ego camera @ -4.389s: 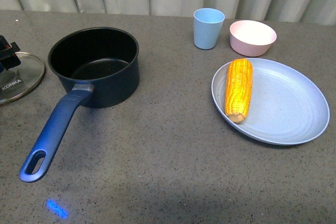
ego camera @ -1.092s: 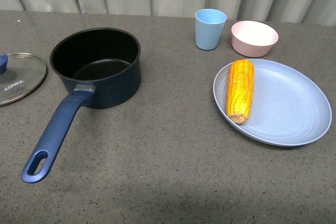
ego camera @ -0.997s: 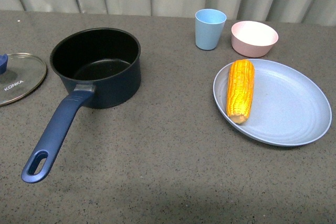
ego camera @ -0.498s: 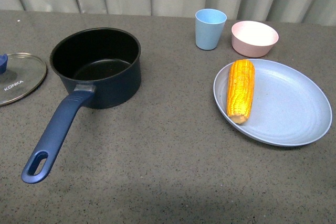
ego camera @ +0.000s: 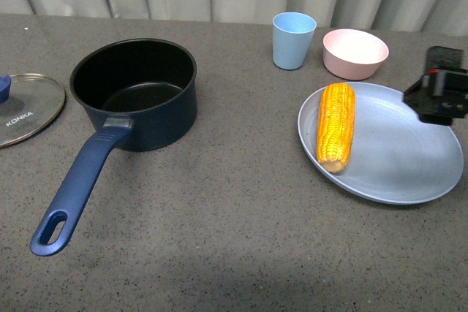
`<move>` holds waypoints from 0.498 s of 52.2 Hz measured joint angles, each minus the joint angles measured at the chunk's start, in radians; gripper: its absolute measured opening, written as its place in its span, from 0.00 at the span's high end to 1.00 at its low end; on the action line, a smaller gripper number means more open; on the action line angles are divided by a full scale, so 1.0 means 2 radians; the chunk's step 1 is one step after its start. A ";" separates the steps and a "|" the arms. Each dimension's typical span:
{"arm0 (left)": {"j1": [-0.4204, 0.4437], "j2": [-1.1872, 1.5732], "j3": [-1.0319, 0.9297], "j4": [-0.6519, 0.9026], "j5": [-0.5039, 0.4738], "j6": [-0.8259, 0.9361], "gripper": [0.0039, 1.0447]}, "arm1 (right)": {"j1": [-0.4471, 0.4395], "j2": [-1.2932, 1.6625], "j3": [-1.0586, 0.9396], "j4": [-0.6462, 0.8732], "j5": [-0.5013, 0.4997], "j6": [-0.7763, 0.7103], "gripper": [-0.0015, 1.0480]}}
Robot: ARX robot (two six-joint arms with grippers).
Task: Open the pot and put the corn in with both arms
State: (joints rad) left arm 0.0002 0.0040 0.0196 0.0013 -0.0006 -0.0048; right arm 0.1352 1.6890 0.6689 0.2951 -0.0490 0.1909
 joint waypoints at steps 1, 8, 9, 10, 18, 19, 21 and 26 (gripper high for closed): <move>0.000 0.000 0.000 0.000 0.000 0.000 0.06 | 0.005 0.012 0.009 -0.003 0.003 0.007 0.09; 0.000 0.000 0.000 0.000 0.000 0.000 0.06 | 0.030 0.078 0.064 -0.019 0.010 0.062 0.09; 0.000 0.000 0.000 0.000 0.000 0.000 0.06 | 0.031 0.083 0.068 -0.019 0.011 0.066 0.09; 0.000 0.000 0.000 0.000 0.000 0.000 0.06 | 0.035 0.091 0.074 -0.019 0.011 0.075 0.09; 0.000 0.000 0.000 0.000 0.000 0.000 0.06 | 0.052 0.137 0.119 -0.038 0.011 0.128 0.09; 0.000 0.000 0.000 0.000 0.000 0.000 0.06 | 0.053 0.140 0.122 -0.040 0.012 0.130 0.09; 0.000 0.000 0.000 0.000 0.000 0.000 0.06 | 0.057 0.147 0.129 -0.044 0.012 0.138 0.09; 0.000 0.000 0.000 0.000 0.000 0.000 0.06 | 0.064 0.167 0.154 -0.066 0.014 0.164 0.09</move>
State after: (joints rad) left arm 0.0002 0.0040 0.0196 0.0010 -0.0006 -0.0048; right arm 0.2623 2.0239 0.9779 0.1638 -0.0212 0.5190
